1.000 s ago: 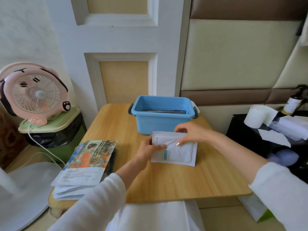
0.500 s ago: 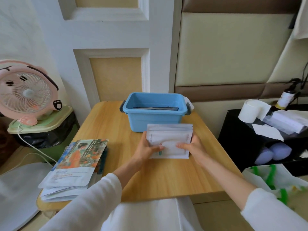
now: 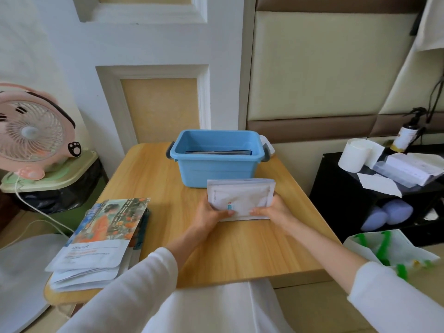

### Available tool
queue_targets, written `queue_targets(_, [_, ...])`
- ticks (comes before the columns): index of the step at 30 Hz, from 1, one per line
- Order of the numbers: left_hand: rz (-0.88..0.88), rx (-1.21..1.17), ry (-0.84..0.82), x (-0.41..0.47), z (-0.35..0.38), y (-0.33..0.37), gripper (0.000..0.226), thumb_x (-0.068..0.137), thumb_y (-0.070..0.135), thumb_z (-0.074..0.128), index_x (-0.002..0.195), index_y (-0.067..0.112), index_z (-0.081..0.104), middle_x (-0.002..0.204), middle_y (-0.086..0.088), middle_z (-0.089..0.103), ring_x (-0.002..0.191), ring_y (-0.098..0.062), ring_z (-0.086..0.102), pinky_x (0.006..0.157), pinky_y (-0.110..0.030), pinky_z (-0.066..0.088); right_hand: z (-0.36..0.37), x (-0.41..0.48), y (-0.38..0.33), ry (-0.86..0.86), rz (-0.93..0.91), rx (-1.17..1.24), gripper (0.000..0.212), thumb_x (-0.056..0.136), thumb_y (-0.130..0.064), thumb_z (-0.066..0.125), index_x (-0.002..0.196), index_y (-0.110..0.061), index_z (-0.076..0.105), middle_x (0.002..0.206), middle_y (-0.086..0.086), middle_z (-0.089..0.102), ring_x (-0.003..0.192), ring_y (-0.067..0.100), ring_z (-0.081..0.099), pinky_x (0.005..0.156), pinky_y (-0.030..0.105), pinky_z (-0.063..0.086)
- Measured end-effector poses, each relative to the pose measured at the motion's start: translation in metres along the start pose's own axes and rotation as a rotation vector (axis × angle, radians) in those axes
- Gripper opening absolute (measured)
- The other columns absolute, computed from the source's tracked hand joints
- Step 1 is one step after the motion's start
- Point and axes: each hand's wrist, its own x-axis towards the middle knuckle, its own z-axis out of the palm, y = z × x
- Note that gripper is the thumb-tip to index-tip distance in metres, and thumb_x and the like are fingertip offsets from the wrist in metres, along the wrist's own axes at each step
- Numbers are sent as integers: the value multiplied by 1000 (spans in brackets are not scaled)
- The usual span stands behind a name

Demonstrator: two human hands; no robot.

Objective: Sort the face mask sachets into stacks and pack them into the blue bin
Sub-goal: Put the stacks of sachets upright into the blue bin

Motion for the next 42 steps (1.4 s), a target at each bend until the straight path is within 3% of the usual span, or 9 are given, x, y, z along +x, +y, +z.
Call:
queue_targets(3, [-22,-15,23,3,0,-2,69,60,2,84,122,9,54,115,-6,66,106,-20,63,88,-30,54,-12,0,-33,-53,-119,-74,42,70,-2,77,103,-17,55,102,-3,63,102,13,61,77,19,49])
queue_targets(7, [-16,-8,48,1,2,-3,65,61,1,83,119,10,56,110,-3,67,100,-16,64,84,-26,53,-14,4,-88,-183,-368,-779,43,67,-27,82,100,-32,55,104,-12,62,98,6,57,83,27,45])
queue_targets(11, [-14,19,44,2,1,-1,62,61,-1,83,117,8,58,108,-4,69,100,-18,65,77,-19,54,9,12,-112,-318,-321,-1326,81,67,-45,78,134,-38,34,101,-11,57,90,11,52,69,29,40])
queue_targets(14, [-31,53,46,-5,3,5,61,62,-3,81,117,9,58,108,-4,69,98,-17,66,69,-15,53,17,16,-104,-424,-187,-1408,53,68,-43,78,112,-24,55,92,-7,57,86,16,52,62,28,38])
queue_targets(20, [92,827,-87,11,-24,80,27,85,-8,44,96,7,63,106,-9,65,94,-20,59,80,-27,48,8,11,-95,-386,-272,-1432,33,72,-37,76,98,-22,64,91,-2,63,82,15,52,66,29,39])
queue_targets(24, [467,765,81,65,-56,151,21,84,-2,54,103,6,59,102,-3,66,91,-19,57,85,-30,46,6,5,-97,-426,-343,-1442,35,76,-34,73,107,-23,64,92,-5,62,79,10,46,67,26,35])
queue_targets(29, [21,1301,-302,121,-77,146,81,72,70,59,134,21,43,137,1,48,120,-22,49,106,-40,37,-14,13,-101,-408,-241,-1157,19,72,-24,77,84,-15,64,81,-7,62,80,14,58,67,29,44])
queue_targets(33, [-116,1350,-472,140,-79,137,105,45,97,41,125,29,51,124,6,54,113,-18,52,101,-43,42,-36,21,-118,-281,-152,-590,27,70,-10,81,92,-20,69,87,-10,70,85,6,65,75,22,52])
queue_targets(42, [-292,1352,-648,159,-67,140,65,75,79,38,99,24,60,96,4,61,89,-17,56,88,-32,44,-18,40,-108,-178,-394,-823,52,72,-16,78,120,-25,61,108,-32,49,100,9,58,82,27,48])
